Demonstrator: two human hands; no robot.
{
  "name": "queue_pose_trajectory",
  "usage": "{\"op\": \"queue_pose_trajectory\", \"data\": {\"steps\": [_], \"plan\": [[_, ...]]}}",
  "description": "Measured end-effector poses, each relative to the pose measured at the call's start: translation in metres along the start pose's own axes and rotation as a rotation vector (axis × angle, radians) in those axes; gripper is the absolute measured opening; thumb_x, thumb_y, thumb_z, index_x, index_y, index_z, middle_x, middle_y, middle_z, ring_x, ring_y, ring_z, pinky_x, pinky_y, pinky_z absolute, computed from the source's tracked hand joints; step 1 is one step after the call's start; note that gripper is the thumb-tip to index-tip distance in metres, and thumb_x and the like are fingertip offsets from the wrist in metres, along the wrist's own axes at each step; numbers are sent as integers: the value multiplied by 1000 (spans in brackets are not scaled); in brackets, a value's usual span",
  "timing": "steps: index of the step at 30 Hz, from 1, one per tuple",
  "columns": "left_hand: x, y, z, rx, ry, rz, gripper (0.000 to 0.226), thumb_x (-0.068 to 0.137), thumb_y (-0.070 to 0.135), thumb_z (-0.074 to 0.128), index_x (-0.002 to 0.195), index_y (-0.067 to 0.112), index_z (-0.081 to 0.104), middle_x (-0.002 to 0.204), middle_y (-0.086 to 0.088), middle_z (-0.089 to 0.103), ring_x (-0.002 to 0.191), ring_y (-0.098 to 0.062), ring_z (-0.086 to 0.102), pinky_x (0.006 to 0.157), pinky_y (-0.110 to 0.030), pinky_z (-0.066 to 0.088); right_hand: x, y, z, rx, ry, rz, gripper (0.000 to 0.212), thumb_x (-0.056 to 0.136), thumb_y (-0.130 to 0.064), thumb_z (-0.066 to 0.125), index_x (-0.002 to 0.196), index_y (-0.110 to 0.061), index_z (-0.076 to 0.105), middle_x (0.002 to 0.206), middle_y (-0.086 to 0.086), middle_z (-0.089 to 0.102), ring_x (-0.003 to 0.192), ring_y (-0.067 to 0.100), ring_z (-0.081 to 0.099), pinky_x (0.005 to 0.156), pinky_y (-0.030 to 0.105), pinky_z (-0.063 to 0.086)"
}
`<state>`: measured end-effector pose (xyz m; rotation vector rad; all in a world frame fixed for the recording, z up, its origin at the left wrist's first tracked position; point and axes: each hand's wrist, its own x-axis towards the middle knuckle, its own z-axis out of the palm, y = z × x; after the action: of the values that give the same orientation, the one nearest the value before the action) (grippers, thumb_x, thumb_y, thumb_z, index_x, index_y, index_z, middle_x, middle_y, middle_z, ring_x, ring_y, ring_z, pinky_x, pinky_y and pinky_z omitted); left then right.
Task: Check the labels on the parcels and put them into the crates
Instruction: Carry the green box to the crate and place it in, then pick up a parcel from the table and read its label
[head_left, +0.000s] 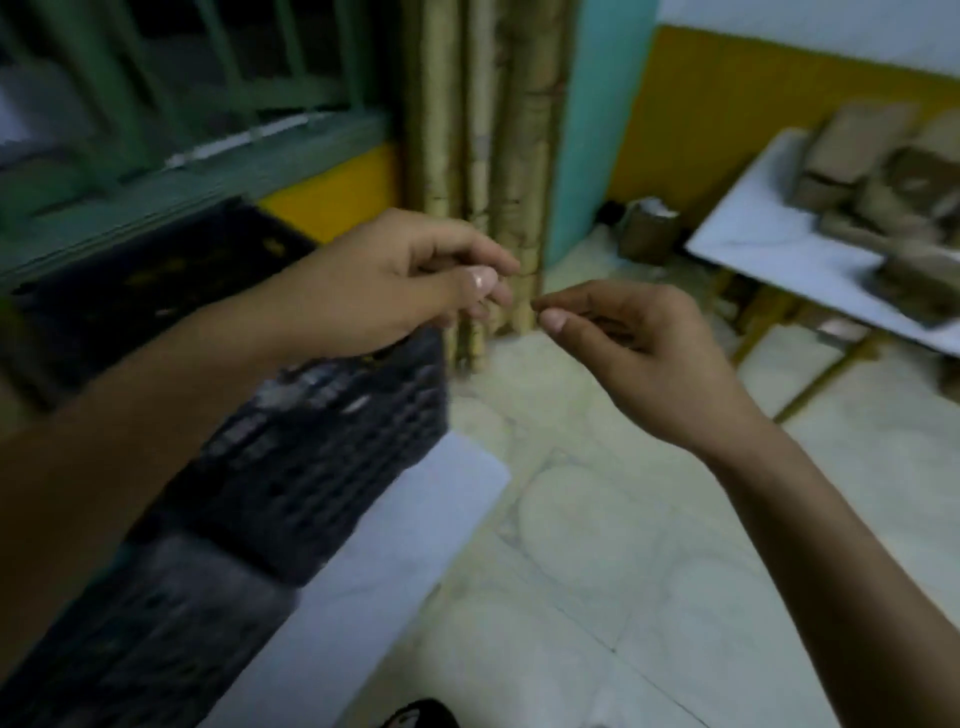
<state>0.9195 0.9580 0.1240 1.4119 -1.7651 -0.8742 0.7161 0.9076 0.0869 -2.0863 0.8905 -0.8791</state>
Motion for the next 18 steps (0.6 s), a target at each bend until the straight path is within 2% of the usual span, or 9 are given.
{"op": "queue_pose_trajectory", "data": {"steps": [3, 6, 10, 12, 14, 15, 17, 18], "plan": [[84, 27, 78, -55, 43, 160, 31, 94, 26, 54, 124, 24, 51, 122, 12, 60, 113, 1, 56, 91, -13, 46, -21, 46, -85, 50, 232, 108, 22, 94, -26, 60, 112, -18, 70, 101, -12, 71, 91, -5, 65, 78, 13, 50], [166, 43, 162, -133, 150, 233, 52, 89, 31, 52, 138, 19, 40, 134, 9, 47, 125, -2, 44, 98, -9, 38, -41, 89, -162, 170, 439, 208, 28, 95, -30, 57, 120, -20, 64, 111, -11, 68, 101, -7, 62, 88, 18, 51], [253, 49, 265, -194, 153, 207, 57, 93, 35, 54, 144, 26, 30, 139, 17, 33, 133, 2, 30, 112, -26, 29, -59, 144, -246, 188, 596, 295, 29, 96, -36, 53, 123, -26, 60, 115, -15, 64, 109, -4, 59, 95, 24, 49], [286, 54, 313, -271, 101, 172, 63, 94, 38, 52, 148, 24, 24, 141, 21, 27, 134, 4, 24, 106, -13, 26, -67, 172, -283, 180, 660, 336, 38, 95, -41, 52, 127, -22, 59, 117, -16, 62, 113, -2, 56, 97, 26, 48], [312, 62, 353, -327, 22, 160, 74, 89, 52, 49, 151, 27, 16, 148, 22, 19, 131, 13, 18, 92, 4, 22, -71, 200, -314, 171, 700, 366, 53, 90, -52, 50, 135, -23, 53, 126, -16, 59, 117, -3, 52, 99, 24, 45], [325, 65, 370, -354, -14, 152, 81, 85, 60, 47, 151, 30, 12, 152, 22, 15, 129, 16, 15, 90, 6, 20, -71, 215, -328, 179, 716, 372, 59, 87, -59, 48, 137, -28, 50, 130, -19, 56, 119, -5, 49, 100, 22, 43], [357, 68, 395, -403, -71, 114, 86, 79, 72, 41, 150, 38, 7, 156, 22, 7, 130, 15, 11, 98, -4, 17, -68, 243, -354, 192, 735, 375, 59, 85, -68, 43, 138, -41, 41, 131, -35, 47, 120, -14, 42, 98, 13, 37], [375, 68, 406, -426, -97, 88, 84, 78, 74, 38, 149, 42, 5, 157, 22, 6, 130, 12, 10, 102, -14, 16, -65, 258, -367, 189, 740, 391, 63, 84, -69, 40, 142, -44, 34, 136, -36, 41, 124, -13, 37, 100, 15, 33]]}}
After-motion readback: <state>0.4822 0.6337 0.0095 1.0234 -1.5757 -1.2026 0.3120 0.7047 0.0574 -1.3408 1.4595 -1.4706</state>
